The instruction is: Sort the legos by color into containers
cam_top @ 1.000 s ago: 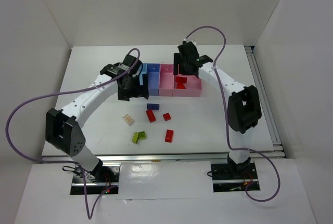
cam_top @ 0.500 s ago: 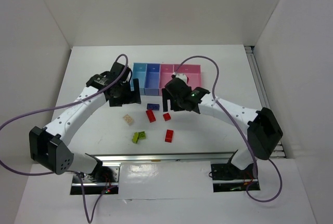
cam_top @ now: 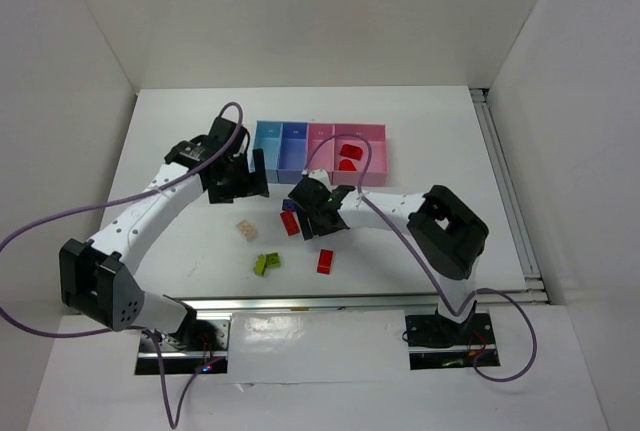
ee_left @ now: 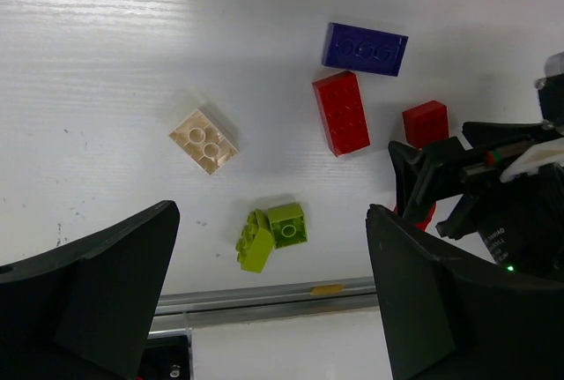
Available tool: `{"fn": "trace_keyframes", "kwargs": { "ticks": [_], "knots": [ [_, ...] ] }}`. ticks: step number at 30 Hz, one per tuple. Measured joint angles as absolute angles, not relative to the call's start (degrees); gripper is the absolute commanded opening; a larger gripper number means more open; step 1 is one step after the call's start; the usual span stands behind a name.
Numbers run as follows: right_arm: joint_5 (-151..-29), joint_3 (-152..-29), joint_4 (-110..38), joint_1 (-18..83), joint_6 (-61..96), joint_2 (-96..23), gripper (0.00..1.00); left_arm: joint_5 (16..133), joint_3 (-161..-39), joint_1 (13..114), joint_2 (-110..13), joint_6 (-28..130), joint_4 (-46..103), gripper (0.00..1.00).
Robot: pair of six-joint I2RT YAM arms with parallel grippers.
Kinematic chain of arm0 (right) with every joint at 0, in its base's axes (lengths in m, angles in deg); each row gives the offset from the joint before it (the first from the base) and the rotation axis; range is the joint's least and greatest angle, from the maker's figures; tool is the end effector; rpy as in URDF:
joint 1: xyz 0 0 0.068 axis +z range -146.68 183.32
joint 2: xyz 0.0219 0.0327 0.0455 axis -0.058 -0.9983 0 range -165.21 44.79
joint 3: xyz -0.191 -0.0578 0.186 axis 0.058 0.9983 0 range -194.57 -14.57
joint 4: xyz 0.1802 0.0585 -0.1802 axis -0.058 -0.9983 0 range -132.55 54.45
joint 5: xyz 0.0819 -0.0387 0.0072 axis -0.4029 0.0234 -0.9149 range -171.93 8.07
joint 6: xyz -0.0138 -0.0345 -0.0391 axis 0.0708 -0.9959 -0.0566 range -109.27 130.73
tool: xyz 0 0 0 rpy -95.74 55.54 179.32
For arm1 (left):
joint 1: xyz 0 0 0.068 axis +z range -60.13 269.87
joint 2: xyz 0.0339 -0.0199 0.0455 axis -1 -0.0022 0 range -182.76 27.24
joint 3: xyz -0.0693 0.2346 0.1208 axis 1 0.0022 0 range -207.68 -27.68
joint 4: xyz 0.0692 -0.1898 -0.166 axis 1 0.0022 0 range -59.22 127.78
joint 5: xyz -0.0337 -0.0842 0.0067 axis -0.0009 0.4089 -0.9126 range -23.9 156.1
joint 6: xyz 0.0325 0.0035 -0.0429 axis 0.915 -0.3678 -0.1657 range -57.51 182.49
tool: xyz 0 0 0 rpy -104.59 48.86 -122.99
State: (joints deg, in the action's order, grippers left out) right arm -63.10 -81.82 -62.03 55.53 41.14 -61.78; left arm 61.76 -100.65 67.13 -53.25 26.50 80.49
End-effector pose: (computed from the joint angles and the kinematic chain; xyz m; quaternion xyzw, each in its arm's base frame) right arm 0.2339 0.2830 0.1595 -0.1487 0.9537 0.0163 0.2610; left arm 0.2651 -0.1082 0.3093 -0.1211 0.9511 -0.1066 0.2635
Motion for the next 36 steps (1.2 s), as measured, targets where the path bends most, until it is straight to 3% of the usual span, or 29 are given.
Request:
{"fn": "trace_keyframes", "kwargs": {
  "ticks": [5,6,9,22,30,36],
  "knots": [
    [-63.2,-82.5,-59.5,54.1,38.2,-62.3,0.69,62.5,-100.9,69.3,-54.2,26.5,80.3,0.97],
    [-63.4,-82.5,-59.1,53.5,37.7,-62.5,0.58,62.6,-101.2,69.5,-54.6,26.5,80.3,0.97],
    [-63.8,-82.5,-58.7,52.4,36.6,-62.7,0.46,62.9,-102.0,69.8,-55.8,26.5,80.2,0.97],
    [-61.9,-86.8,-63.8,49.9,36.9,-55.9,0.46,61.9,-108.0,71.9,-57.2,29.3,80.2,0.97],
    [-58.7,-98.0,-64.3,38.6,36.4,-54.2,0.46,62.0,-108.6,72.3,-57.5,29.6,80.2,0.97],
    [-58.6,-102.9,-63.7,31.9,35.3,-60.4,0.48,62.0,-108.6,72.6,-57.5,30.0,80.2,0.97]
  ]
}}
